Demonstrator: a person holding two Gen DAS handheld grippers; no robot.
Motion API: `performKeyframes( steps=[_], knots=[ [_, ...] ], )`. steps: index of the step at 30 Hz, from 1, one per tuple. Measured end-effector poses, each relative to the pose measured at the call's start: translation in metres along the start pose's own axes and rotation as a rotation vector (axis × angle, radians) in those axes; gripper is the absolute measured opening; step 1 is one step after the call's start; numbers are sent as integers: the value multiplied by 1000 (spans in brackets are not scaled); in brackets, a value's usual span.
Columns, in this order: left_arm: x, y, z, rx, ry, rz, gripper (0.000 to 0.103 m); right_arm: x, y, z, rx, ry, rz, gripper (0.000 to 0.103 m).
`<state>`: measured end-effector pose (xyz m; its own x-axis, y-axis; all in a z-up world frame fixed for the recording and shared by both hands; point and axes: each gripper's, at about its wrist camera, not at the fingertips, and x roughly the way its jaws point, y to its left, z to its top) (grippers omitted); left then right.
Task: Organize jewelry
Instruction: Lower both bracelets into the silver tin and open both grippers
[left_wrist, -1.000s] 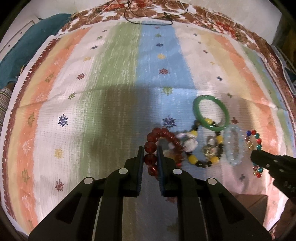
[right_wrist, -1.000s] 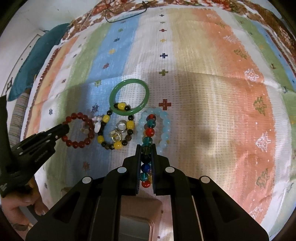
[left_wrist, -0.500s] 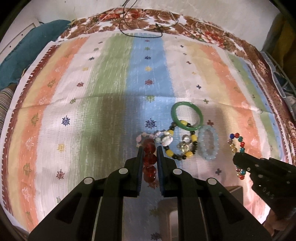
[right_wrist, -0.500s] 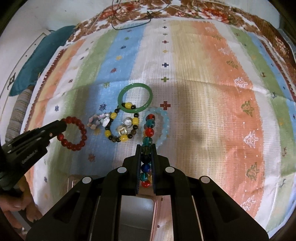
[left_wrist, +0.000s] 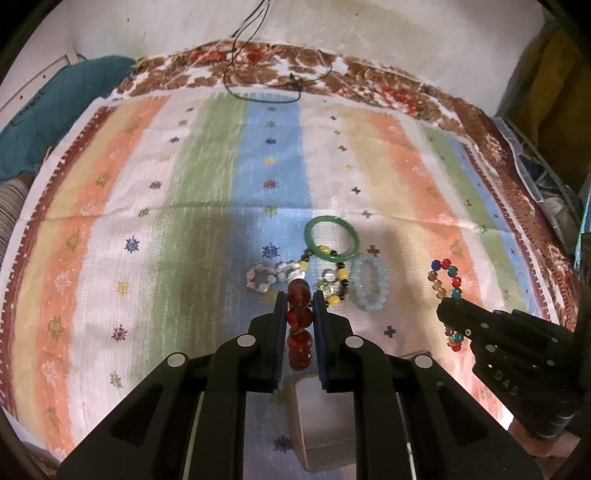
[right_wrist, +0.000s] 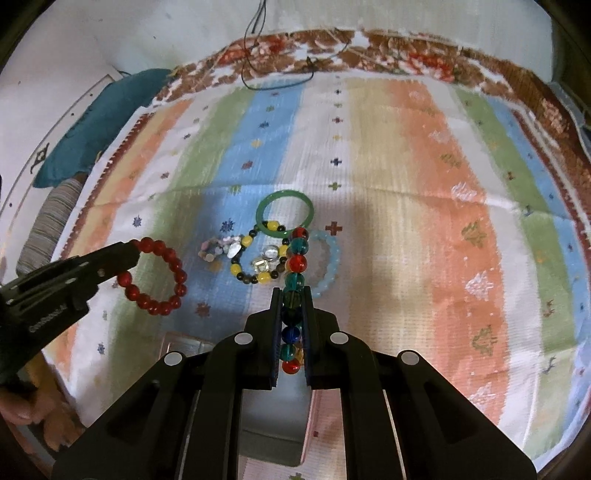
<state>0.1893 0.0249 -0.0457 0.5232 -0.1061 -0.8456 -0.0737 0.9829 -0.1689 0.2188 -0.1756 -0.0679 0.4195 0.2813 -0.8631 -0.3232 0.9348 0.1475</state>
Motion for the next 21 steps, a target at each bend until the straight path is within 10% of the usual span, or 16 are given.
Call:
performKeyframes(
  steps=[21],
  knots=[
    [-53,-25,-34,49,-101,-43,13,-52,19,-31,-97,-118,7,11]
  ],
)
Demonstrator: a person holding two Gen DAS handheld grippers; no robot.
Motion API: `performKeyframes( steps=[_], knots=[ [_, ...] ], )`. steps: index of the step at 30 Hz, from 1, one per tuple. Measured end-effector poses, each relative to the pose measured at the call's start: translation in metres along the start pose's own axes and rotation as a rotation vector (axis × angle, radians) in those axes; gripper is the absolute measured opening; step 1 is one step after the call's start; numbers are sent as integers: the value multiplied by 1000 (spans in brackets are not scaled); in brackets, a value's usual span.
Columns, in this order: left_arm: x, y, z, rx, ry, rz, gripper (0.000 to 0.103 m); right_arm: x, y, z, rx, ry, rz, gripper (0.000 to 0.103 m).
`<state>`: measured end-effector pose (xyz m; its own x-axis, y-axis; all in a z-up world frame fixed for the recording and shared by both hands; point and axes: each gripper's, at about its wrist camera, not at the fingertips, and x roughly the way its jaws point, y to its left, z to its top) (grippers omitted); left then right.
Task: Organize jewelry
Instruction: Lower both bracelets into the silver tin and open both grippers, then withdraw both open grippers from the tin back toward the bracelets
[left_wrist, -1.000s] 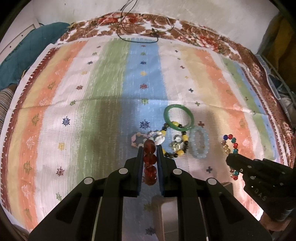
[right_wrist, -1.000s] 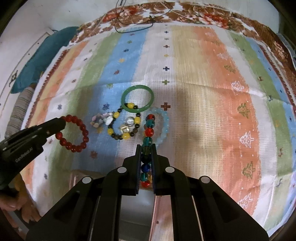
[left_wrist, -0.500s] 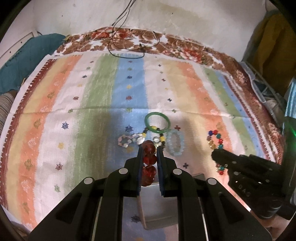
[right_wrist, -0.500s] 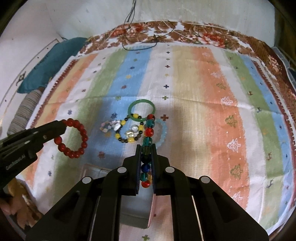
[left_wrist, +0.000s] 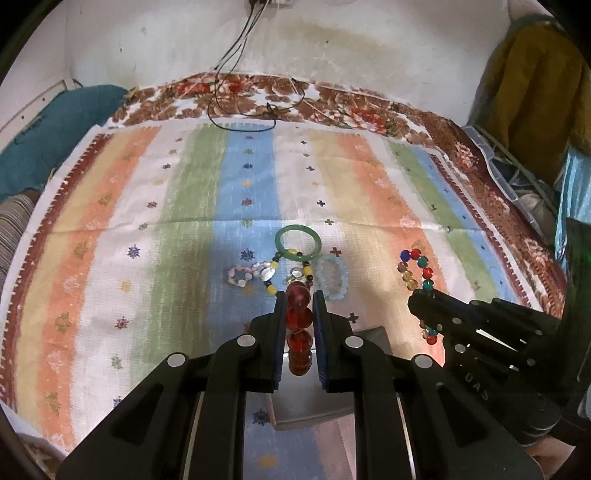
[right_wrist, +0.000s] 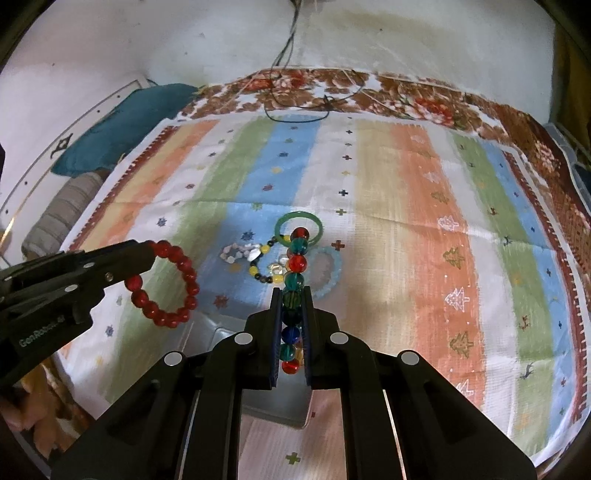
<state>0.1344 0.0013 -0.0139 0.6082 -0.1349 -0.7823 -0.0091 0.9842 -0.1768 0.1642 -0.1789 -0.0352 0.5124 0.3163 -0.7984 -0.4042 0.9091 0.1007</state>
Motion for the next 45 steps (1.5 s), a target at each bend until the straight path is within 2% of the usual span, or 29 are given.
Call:
performKeyframes(
  steps=[10,18,20,21,22,24,26,29,35,41,45],
  knots=[
    [-12,-3,-13,17,-17,10,13,-4,4,-11,2,5,40,11],
    [-12,-5,-16,10,-1,-2,15,-3,5,-15,14,19,67,12],
    [-11,-1,-15,1,-2,8,20,-3,4,-14,20,13,58,27],
    [-12,-1,-15,-5,-3,12,21,-3,4,-14,22,12,59,45],
    [-11,1,-14,-11,-5,17,23,-2,4,-14,21,14,60,48],
    [-10,5,-12,-23,-7,31,27,1,4,-13,23,19,54,48],
    [-8,10,-10,-38,-4,37,36,4,2,-12,34,27,49,48],
    [2,18,-5,-61,13,53,42,13,-3,-9,53,46,45,48],
    [29,33,4,-79,61,105,51,29,-7,1,78,71,50,54],
    [52,49,8,-83,112,135,56,46,-11,8,72,104,30,61],
    [63,57,9,-100,131,129,57,56,-18,10,73,126,12,67]
  ],
)
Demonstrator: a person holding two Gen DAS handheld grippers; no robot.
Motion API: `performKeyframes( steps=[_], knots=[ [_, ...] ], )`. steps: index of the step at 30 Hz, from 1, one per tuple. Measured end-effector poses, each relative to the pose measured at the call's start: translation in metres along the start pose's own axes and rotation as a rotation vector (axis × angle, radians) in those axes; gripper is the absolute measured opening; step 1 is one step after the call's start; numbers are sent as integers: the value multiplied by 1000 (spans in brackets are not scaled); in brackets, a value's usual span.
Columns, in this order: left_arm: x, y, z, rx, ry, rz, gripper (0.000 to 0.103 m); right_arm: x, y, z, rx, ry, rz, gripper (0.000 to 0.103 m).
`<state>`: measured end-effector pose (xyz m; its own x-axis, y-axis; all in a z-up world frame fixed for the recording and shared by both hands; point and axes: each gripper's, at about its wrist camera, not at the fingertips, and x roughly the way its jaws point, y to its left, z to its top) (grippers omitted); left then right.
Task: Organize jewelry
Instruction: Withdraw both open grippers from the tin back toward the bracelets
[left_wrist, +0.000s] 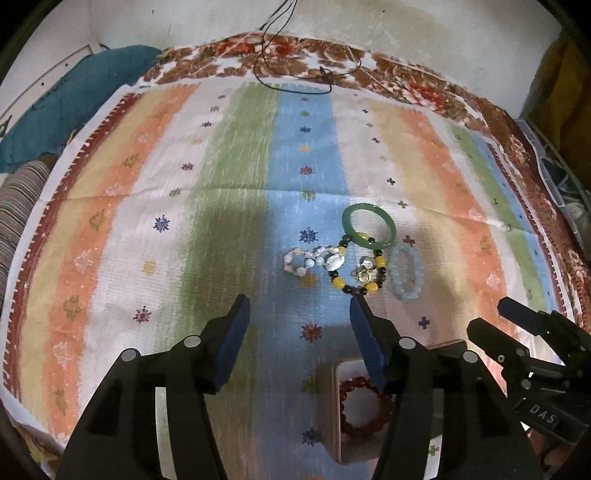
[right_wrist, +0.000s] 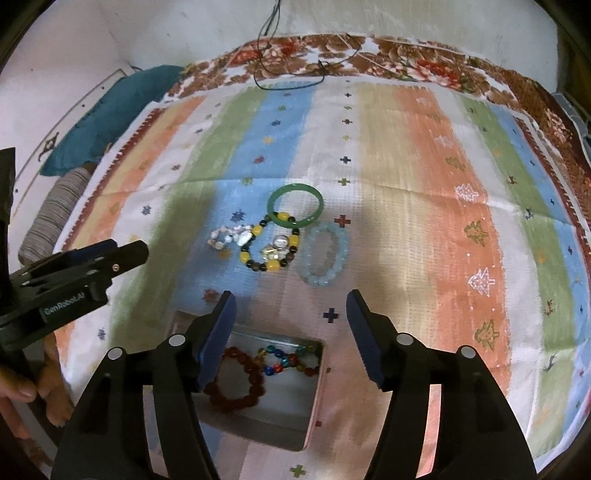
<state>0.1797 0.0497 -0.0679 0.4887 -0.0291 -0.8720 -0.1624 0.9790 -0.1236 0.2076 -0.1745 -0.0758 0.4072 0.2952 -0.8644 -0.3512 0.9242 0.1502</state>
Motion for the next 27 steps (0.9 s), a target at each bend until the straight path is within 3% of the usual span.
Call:
performKeyframes(
  steps=[6,27],
  knots=[
    [21,-2,6,6,17,22,61,10,-10,6,15,13,-21,80],
    [60,-3,19,40,43,71,68,43,-18,21,26,55,-16,80]
  ],
)
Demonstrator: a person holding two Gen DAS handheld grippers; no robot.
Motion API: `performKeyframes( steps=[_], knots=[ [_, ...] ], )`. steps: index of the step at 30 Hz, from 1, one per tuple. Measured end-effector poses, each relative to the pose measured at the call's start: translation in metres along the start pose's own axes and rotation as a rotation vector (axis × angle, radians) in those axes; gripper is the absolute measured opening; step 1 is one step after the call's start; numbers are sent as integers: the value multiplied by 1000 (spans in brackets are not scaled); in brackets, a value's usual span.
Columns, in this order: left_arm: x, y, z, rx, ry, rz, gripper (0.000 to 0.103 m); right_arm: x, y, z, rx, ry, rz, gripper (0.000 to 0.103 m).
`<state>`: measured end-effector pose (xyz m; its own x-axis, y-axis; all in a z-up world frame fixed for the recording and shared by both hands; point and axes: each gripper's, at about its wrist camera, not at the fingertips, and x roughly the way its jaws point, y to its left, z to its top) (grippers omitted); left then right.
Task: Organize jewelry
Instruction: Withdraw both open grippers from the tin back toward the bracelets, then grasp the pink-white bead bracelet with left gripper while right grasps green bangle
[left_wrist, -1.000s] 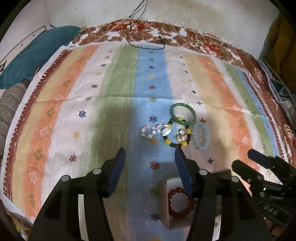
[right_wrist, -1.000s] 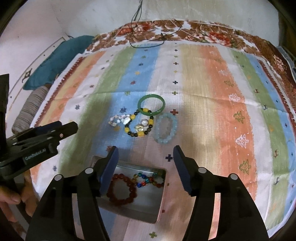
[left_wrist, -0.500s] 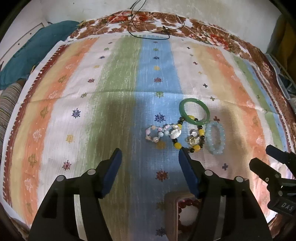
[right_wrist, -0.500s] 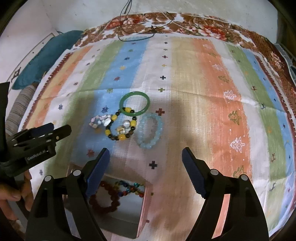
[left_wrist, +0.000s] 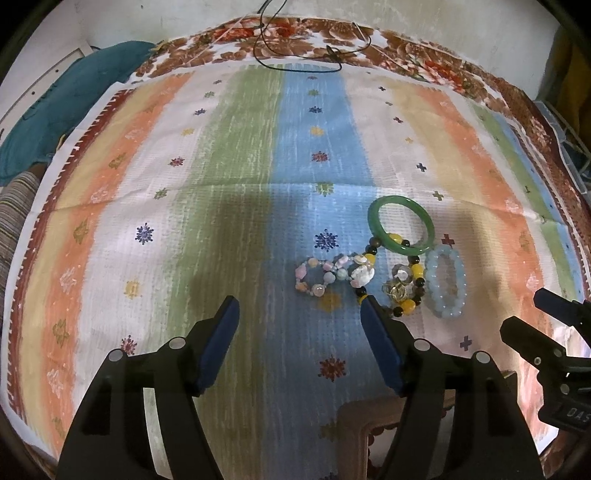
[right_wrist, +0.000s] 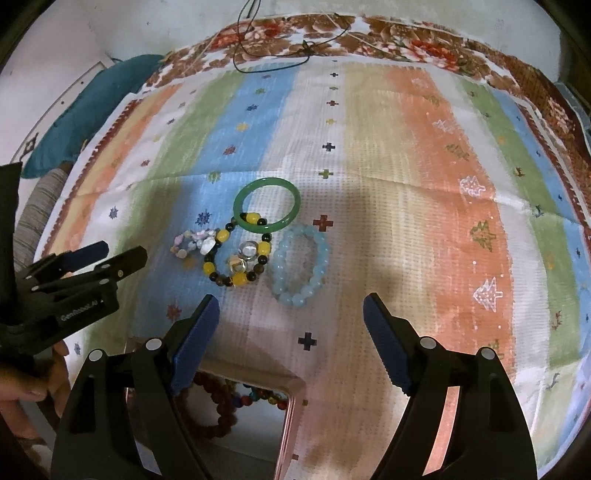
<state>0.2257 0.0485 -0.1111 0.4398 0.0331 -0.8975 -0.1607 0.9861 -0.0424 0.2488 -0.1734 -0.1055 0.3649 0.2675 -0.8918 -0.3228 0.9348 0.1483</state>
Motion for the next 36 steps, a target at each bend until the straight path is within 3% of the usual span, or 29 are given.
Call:
performKeyframes(
  steps=[23,36],
  knots=[
    [37,8,15,3,50,22,70,29,-7,31,28,-1,7,80],
    [57,9,26,18,67,12,70,62,-13,51,60,59,44,80]
  ],
)
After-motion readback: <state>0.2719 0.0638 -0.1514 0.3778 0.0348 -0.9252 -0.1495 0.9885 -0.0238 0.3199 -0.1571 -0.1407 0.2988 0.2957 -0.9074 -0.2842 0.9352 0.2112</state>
